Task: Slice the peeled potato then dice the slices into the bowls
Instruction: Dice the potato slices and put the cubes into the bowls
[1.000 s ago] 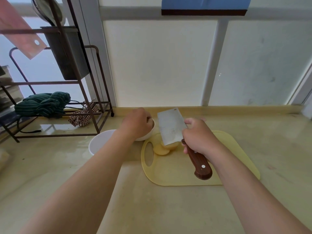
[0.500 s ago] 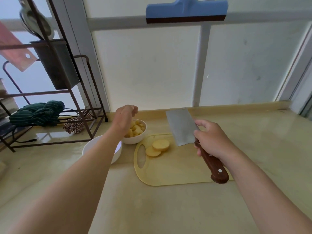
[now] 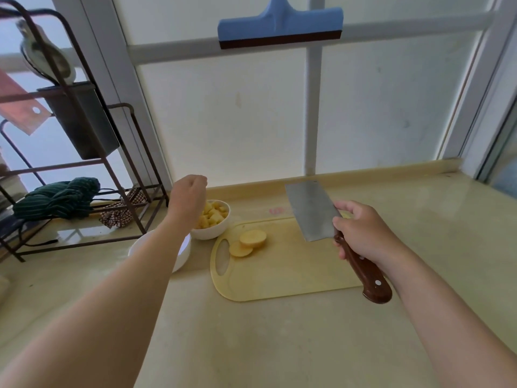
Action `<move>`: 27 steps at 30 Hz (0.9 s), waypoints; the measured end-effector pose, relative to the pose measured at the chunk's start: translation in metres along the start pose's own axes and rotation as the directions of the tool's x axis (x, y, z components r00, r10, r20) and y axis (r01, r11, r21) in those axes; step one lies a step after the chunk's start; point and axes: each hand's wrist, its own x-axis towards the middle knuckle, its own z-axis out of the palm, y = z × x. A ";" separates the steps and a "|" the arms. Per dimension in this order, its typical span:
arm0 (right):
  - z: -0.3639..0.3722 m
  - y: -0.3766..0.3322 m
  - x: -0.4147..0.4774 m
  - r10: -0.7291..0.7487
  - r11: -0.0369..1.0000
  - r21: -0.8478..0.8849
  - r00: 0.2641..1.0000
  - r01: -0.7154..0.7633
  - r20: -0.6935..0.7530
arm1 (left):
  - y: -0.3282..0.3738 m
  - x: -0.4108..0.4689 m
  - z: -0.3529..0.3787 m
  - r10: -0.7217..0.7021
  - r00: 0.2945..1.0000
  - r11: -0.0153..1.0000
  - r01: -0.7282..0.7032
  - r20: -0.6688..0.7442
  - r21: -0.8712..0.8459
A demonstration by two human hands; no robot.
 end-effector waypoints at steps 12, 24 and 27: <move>-0.002 0.040 0.005 0.083 0.996 0.036 0.996 -0.083 0.019 | -0.006 -0.082 0.057 0.111 0.861 0.648 -0.441 0.496 0.621; -0.006 0.048 0.010 0.089 0.989 0.121 0.996 -0.090 0.017 | 0.000 -0.090 0.066 0.102 0.888 0.722 -0.376 0.448 0.580; -0.008 0.047 0.010 0.093 0.985 0.146 0.996 -0.093 0.002 | 0.014 -0.102 0.072 0.055 0.915 0.969 -0.145 0.399 0.198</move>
